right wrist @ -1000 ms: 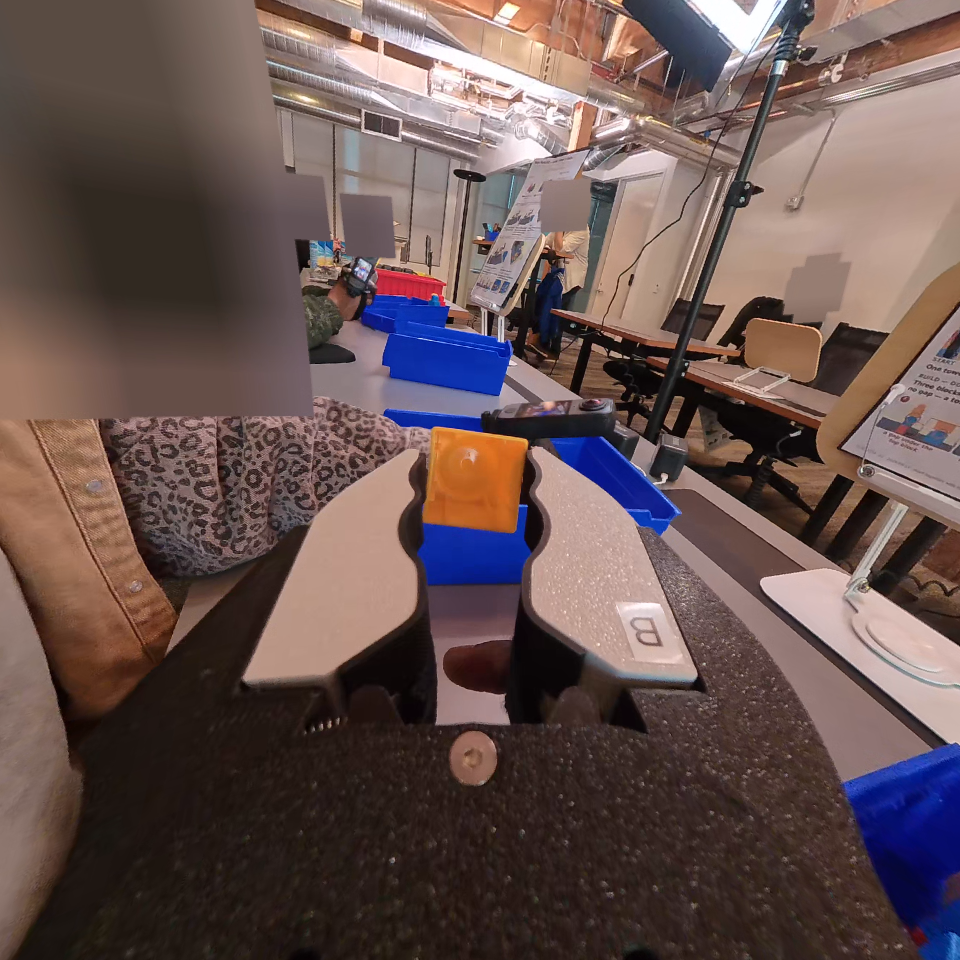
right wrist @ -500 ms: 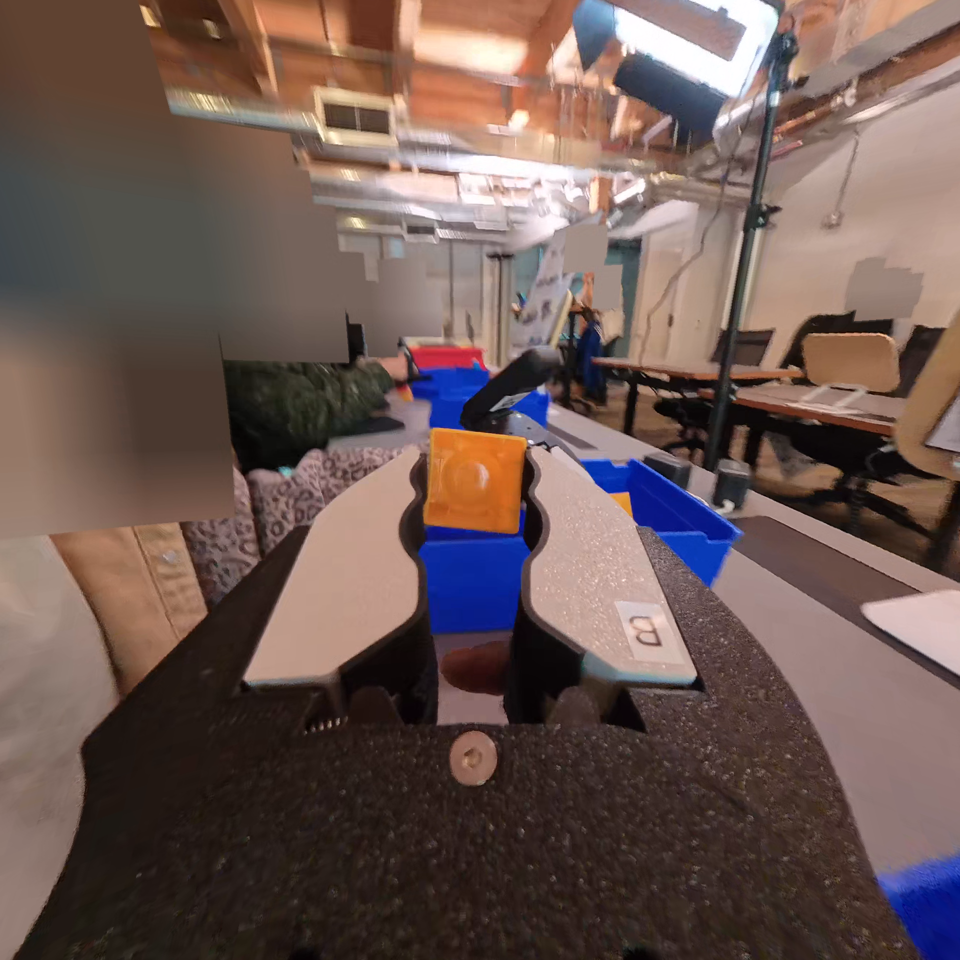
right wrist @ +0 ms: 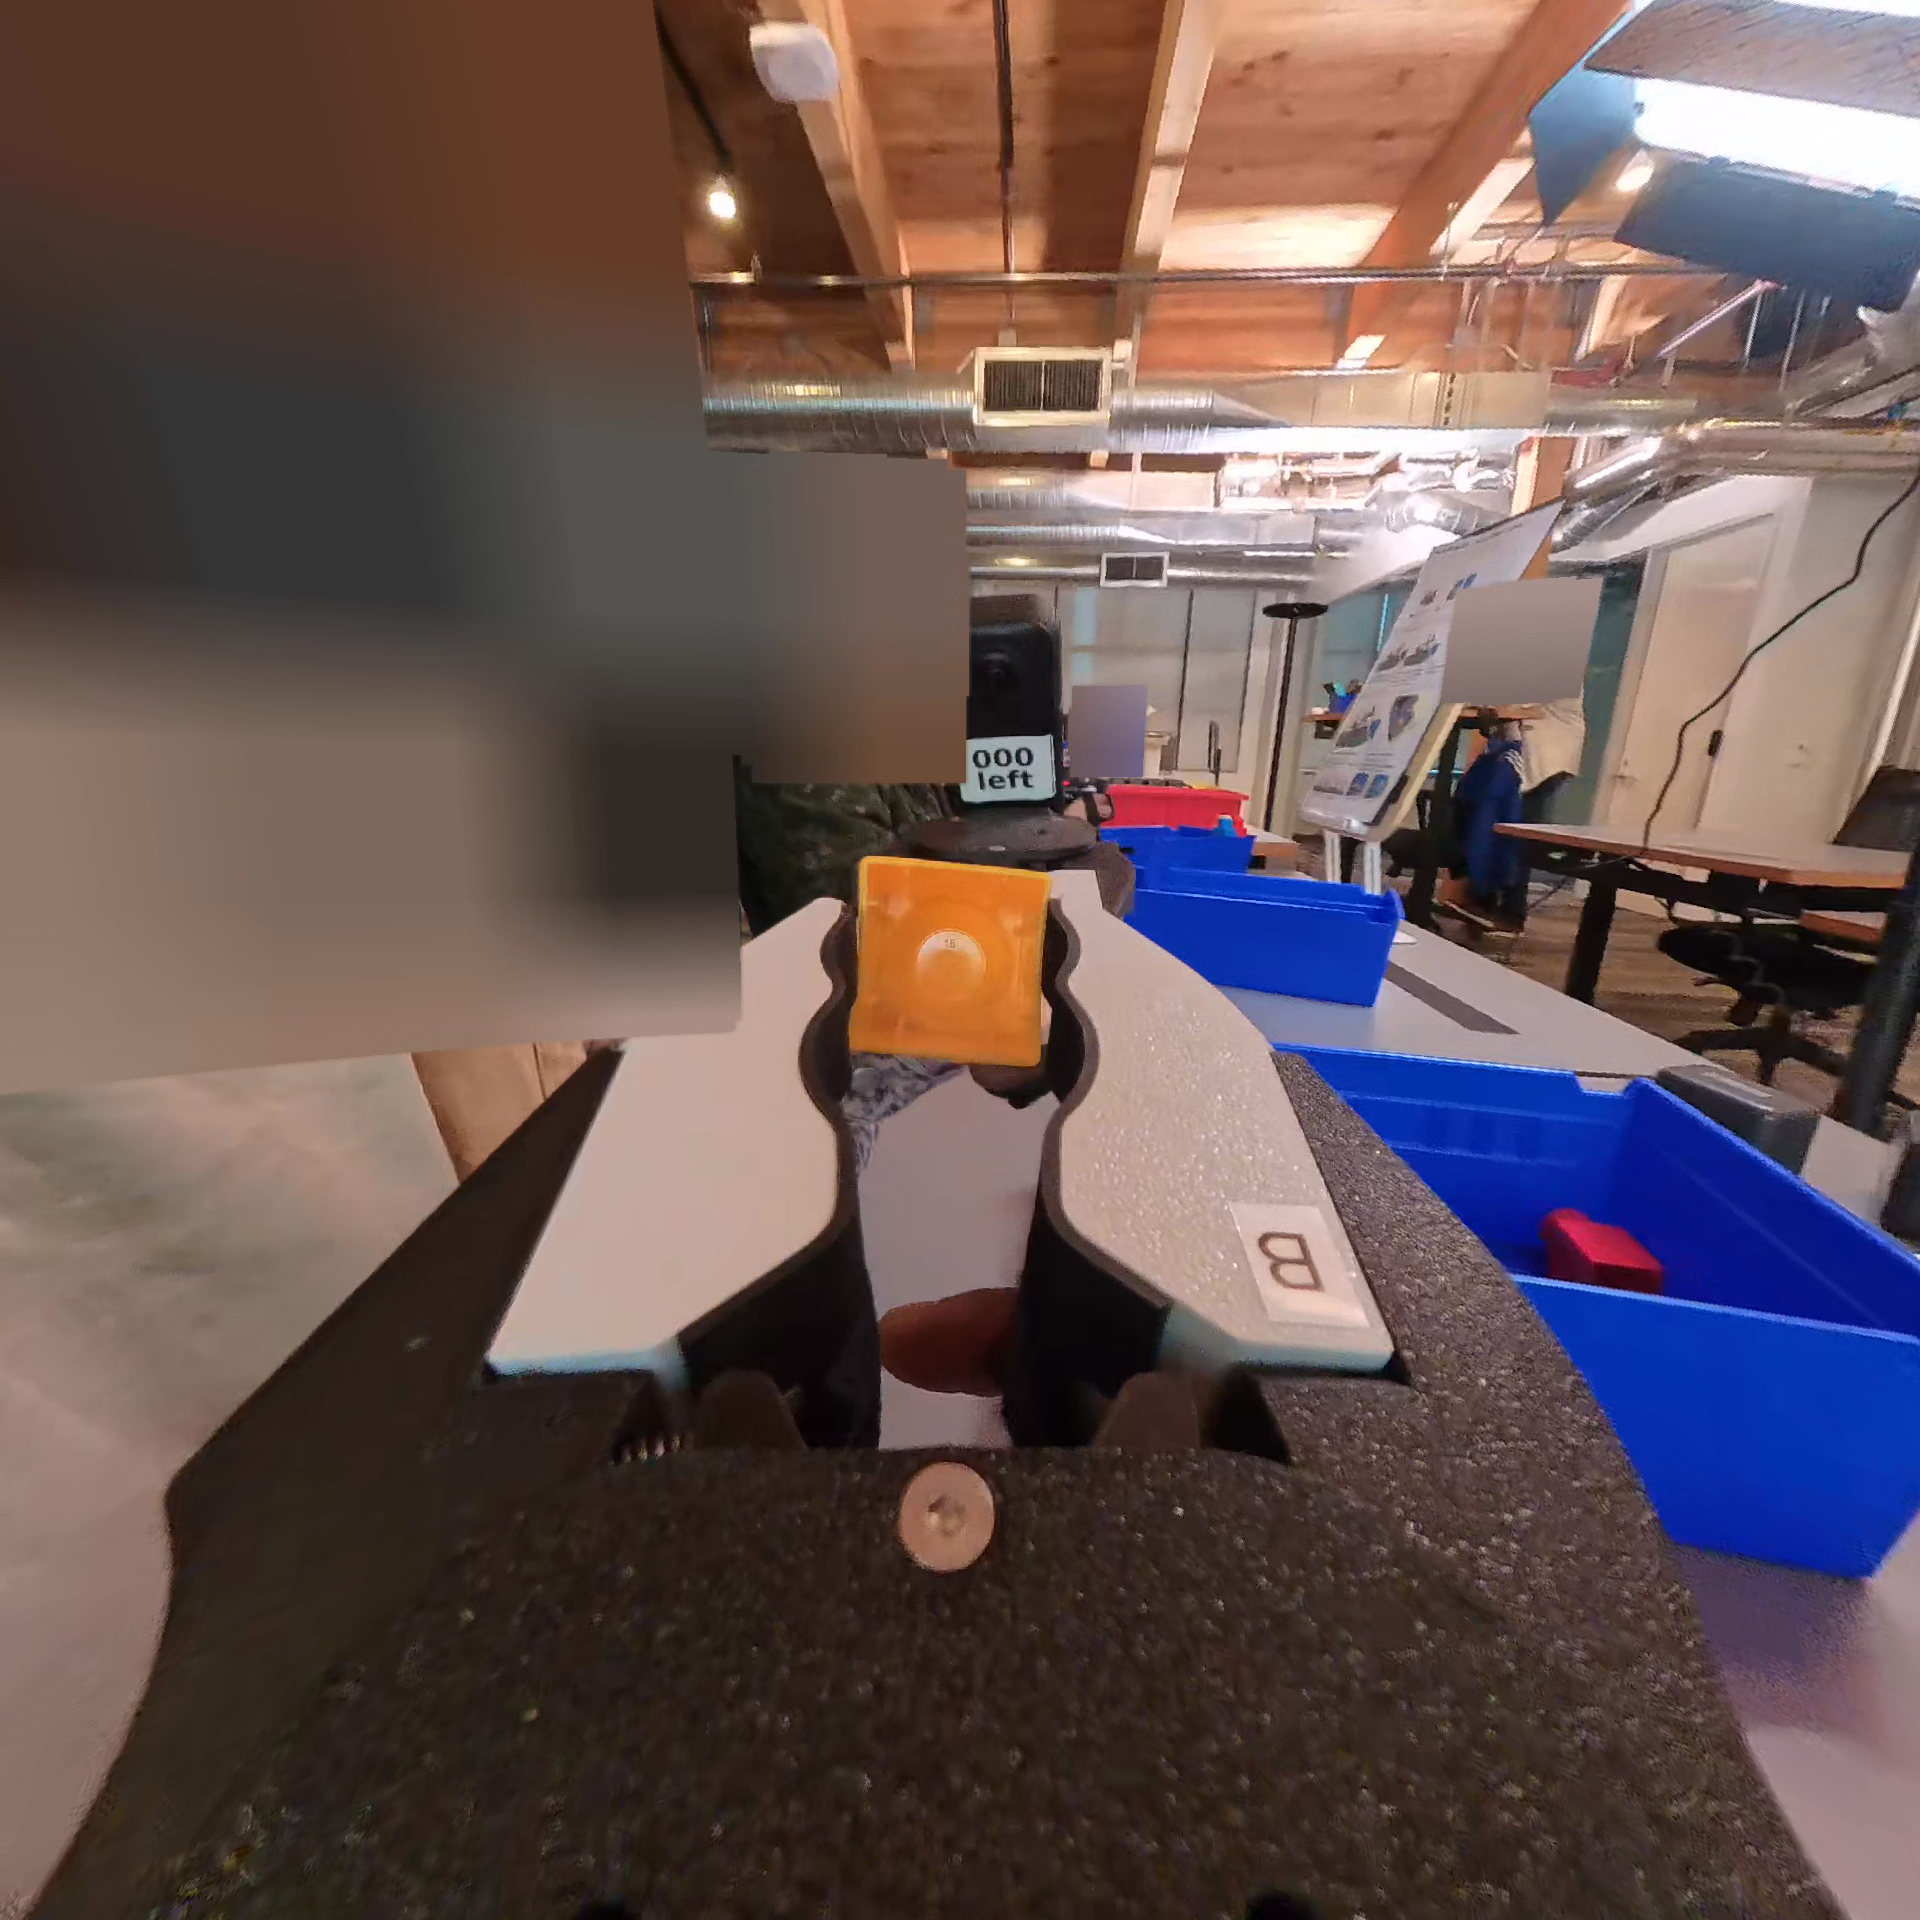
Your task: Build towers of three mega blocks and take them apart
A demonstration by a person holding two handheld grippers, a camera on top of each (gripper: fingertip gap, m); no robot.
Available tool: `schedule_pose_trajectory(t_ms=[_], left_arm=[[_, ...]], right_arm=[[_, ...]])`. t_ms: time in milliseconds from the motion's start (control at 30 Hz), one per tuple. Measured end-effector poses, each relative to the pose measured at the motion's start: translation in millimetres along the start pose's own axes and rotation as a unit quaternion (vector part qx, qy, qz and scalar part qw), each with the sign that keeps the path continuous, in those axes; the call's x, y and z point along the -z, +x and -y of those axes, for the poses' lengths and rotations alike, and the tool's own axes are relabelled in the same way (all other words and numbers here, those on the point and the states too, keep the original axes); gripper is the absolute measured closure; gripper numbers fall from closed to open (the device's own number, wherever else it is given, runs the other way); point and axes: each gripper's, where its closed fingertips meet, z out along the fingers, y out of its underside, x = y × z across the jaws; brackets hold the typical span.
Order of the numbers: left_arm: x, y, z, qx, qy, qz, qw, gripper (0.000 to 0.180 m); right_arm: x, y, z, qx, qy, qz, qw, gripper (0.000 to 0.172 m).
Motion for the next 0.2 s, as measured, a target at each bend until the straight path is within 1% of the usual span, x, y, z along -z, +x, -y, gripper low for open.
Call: schedule_pose_trajectory(t_ms=[33, 100, 133, 167, 200], left_arm=[[-0.9, 1.0, -0.8, -0.001, -0.004, -0.002, 1.000, 0.145], [-3.2, 4.1, -0.9, -0.003, -0.009, -0.009, 1.000, 0.145], [-4.9, 5.0, -0.5, -0.006, -0.011, -0.009, 1.000, 0.145], [-7.1, 5.4, -2.9, -0.008, -0.023, -0.007, 1.000, 0.145], [-9.0, 6.3, -7.5, -0.013, -0.042, -0.006, 0.999, 0.145]], right_arm=[[-0.9, -0.9, -0.1, 0.007, -0.003, -0.002, 1.000, 0.138], [-1.5, -1.7, -3.9, 0.007, -0.016, -0.002, 1.000, 0.138], [-2.0, -2.4, -11.2, 0.011, -0.041, 0.000, 0.999, 0.138], [-2.9, -3.2, -16.8, 0.020, -0.060, -0.001, 0.998, 0.138], [-3.2, -5.2, -17.6, 0.026, -0.064, 0.003, 0.998, 0.137]])
